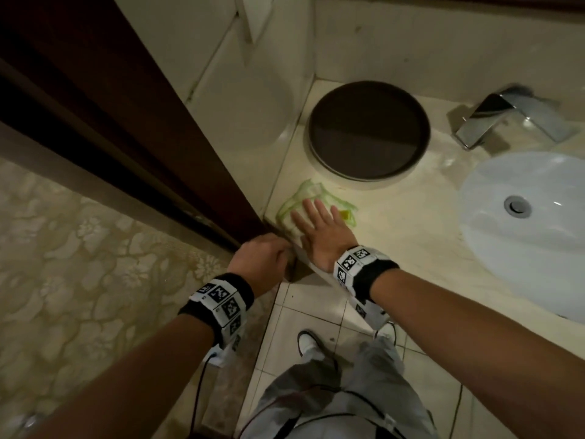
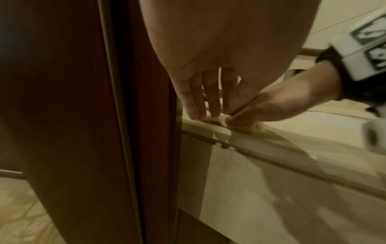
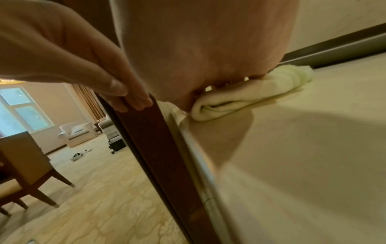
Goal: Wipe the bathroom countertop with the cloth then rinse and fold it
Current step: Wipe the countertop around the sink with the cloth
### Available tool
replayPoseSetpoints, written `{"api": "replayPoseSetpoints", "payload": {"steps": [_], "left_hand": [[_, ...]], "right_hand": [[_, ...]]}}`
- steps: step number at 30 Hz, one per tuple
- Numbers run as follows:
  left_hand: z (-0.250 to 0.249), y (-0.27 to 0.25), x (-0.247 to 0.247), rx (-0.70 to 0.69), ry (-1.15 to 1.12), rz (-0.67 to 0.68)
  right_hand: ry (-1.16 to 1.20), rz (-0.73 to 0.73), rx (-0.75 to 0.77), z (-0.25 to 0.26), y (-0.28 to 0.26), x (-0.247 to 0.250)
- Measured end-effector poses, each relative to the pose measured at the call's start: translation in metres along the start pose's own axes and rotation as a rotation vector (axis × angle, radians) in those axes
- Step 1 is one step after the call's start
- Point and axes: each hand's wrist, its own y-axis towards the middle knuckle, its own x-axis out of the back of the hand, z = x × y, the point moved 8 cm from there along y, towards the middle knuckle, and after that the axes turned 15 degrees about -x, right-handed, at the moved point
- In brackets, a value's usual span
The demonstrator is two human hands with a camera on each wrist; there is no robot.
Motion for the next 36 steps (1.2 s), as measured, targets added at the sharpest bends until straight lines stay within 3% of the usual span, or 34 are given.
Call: {"api": "replayPoseSetpoints", "payload": {"steps": [8,17,25,32,36], "left_hand": [[-0.029,0.025,-0.016,-0.061,0.018,0.046],[-0.083,0.067,-0.067,-0.199,0.034,0.182],[-0.107,0.080,-0.111,-0.244,0.151,0.555],[-0.107,0.077,-0.121,-0.256,0.229,0.624],[-0.107,0.081,-0.116,-0.282,0.279,0.666]], "right_hand": [[0.002,-0.029,0.022,-0.034,-0.059,-0.027],[0.126,-0.117,-0.185,-0.124,-0.129,-0.057],[0.115,-0.133,-0.370,-0.186,-0.199,-0.083],[0.173,-0.062,-0.407,-0.188,-0.190,-0.081],[0.199,-0.010,-0.467,-0.198,-0.151,-0.056]]}}
